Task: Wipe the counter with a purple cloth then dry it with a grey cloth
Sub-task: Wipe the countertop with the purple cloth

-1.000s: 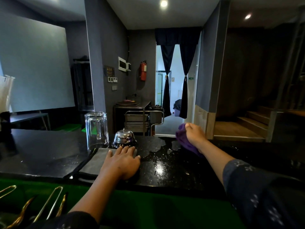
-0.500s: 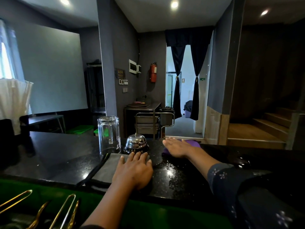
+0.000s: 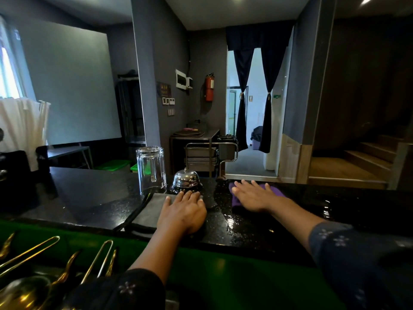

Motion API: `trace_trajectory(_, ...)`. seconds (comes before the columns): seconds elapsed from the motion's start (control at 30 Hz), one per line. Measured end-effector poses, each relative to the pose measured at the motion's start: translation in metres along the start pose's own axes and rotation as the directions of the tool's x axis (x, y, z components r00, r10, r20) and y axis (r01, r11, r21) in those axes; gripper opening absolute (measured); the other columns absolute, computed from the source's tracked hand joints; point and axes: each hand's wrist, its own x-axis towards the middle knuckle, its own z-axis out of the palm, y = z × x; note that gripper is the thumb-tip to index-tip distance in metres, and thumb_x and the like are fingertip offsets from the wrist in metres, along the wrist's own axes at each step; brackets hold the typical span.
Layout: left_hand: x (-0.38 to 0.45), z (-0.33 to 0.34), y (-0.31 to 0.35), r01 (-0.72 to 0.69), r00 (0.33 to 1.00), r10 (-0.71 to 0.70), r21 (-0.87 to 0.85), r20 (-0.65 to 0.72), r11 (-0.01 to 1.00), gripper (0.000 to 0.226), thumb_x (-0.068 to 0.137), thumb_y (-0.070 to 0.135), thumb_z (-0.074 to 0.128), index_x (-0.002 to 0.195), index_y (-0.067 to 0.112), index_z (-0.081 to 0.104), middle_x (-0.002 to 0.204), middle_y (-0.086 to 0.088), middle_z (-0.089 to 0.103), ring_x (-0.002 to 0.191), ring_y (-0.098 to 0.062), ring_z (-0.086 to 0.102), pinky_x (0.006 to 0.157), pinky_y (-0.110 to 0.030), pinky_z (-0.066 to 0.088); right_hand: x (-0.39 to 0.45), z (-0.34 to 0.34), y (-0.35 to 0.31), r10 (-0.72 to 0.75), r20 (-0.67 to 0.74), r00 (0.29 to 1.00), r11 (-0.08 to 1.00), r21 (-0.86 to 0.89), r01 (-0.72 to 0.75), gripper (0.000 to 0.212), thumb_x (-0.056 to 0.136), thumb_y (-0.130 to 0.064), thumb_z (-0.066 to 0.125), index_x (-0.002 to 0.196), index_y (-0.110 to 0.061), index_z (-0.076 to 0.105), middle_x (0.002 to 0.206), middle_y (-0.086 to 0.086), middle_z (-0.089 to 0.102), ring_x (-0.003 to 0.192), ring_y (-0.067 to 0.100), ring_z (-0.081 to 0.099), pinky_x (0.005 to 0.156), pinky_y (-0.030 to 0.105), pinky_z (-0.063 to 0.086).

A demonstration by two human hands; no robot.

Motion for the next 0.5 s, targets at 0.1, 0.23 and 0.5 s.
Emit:
trace_trajectory(0.1, -0.001, -0.001, 0.000, 0.004, 1.000, -0.004, 0.013, 0.016, 1.000, 0.055, 0.099, 0.040, 0.012, 0.152, 0.025, 0.011, 0.160, 0.003, 0.006, 0.147, -0.016, 0.001, 0.119, -0.047, -0.001, -0.013, 0.006, -0.028, -0.112, 0.037, 0.993, 0.992, -0.050, 0.113, 0.057, 0.102, -0.051, 0.012, 0.154, -0.031, 0.000, 0.163, -0.002, -0.006, 0.149, 0.026, -0.007, 0.115, 0.058, -0.008)
trace_trajectory(0.23, -0.002, -0.002, 0.001, 0.009, 1.000, -0.010, 0.036, 0.023, 0.999, 0.055, 0.099, 0.039, 0.011, 0.152, 0.024, 0.009, 0.160, 0.004, 0.003, 0.147, -0.016, -0.002, 0.119, -0.046, -0.002, -0.050, 0.015, -0.033, -0.315, 0.056, 0.948, 0.949, 0.015, 0.314, 0.054, 0.102, -0.049, 0.019, 0.153, -0.037, 0.004, 0.162, -0.009, -0.001, 0.149, 0.018, -0.004, 0.115, 0.054, -0.008)
trace_trajectory(0.5, -0.004, -0.003, 0.000, -0.008, 1.000, 0.007, 0.017, 0.023, 1.000, 0.055, 0.099, 0.040, 0.012, 0.152, 0.025, 0.009, 0.160, 0.003, 0.003, 0.147, -0.016, -0.002, 0.119, -0.047, -0.002, 0.010, -0.005, -0.001, 0.025, -0.315, 0.949, 0.945, 0.318, 0.080, 0.042, 0.105, -0.025, 0.025, 0.112, -0.014, 0.065, 0.122, 0.013, 0.062, 0.114, 0.030, 0.055, 0.094, 0.035, 0.038)
